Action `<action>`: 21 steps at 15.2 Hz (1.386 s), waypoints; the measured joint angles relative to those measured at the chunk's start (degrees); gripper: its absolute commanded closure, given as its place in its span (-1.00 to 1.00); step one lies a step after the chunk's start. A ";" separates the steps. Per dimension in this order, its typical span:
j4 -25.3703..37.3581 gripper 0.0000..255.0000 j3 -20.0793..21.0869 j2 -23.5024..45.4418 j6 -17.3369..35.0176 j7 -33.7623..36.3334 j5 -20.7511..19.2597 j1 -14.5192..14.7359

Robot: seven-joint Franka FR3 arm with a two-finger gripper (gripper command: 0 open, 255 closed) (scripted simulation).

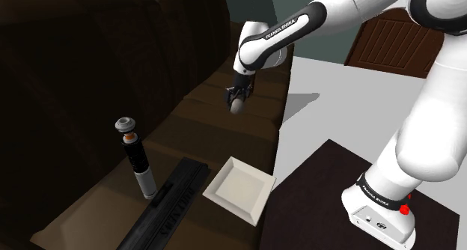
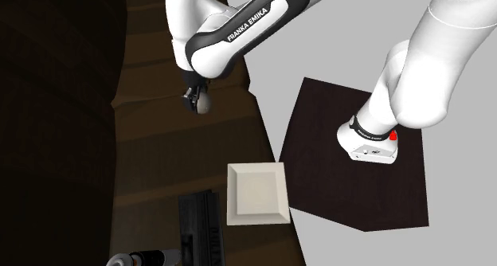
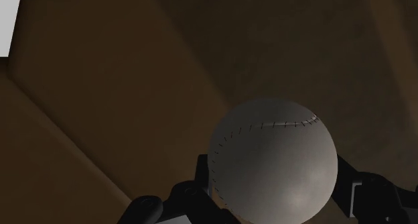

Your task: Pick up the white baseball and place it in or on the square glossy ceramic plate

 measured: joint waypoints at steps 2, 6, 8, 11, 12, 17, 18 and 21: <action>0.49 1.00 -0.05 -0.98 -1.46 0.22 -0.14 -0.04; -3.19 1.00 0.88 -4.41 -0.93 2.12 0.07 1.11; -6.59 1.00 1.92 -6.96 0.24 4.04 0.33 2.30; -10.99 1.00 3.67 -10.47 1.58 7.12 0.81 4.13; -12.76 1.00 4.38 -11.90 2.11 8.30 1.07 4.84; -18.88 1.00 7.90 -17.72 3.31 13.87 2.44 8.05; -19.72 1.00 8.61 -18.49 3.55 14.98 2.68 8.66; -21.64 1.00 11.21 -20.95 3.67 19.03 3.49 10.79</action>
